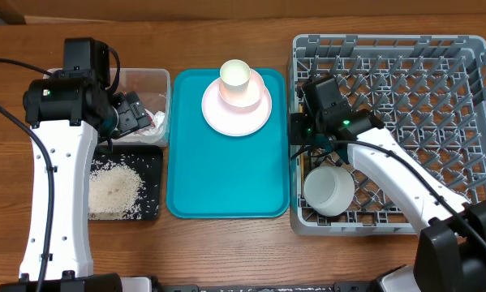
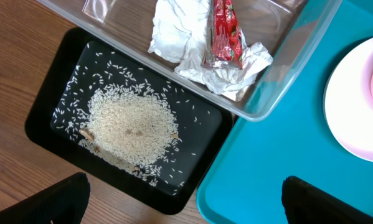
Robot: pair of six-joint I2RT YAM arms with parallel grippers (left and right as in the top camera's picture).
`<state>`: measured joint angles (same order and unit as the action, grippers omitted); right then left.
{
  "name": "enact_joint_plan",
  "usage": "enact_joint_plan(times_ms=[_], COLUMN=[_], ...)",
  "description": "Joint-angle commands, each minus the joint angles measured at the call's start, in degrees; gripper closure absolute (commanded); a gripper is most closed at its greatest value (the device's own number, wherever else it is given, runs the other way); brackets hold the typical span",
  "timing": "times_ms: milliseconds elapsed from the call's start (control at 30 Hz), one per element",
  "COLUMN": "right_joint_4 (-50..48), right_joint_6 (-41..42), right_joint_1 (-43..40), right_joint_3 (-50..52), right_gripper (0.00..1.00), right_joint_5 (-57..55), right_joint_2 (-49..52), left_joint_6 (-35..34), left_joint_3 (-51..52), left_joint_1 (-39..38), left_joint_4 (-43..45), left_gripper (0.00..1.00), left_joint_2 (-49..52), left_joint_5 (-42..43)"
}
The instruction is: Sort waste into correct bins and load items into the dishwasher
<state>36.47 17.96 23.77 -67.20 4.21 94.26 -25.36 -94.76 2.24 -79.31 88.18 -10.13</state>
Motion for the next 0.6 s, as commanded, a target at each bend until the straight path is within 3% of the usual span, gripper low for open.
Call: enact_joint_plan(times_ms=[0,567], right_joint_4=[-1.14,-3.41], right_joint_6=[-0.02,0.02], right_joint_1=[0.28,0.28], right_joint_3=[0.50,4.61], right_gripper=[0.77,0.78], right_joint_5=[-3.21,-4.33], right_joint_2=[0.09,0.13], left_joint_6=[-0.17,-0.17], left_joint_3=[-0.55,-0.55], left_joint_1=[-0.02,-0.02], left_joint_4=[0.07,0.07], left_gripper=[0.00,0.00], left_joint_2=[0.22,0.22], left_joint_5=[-0.37,-0.37])
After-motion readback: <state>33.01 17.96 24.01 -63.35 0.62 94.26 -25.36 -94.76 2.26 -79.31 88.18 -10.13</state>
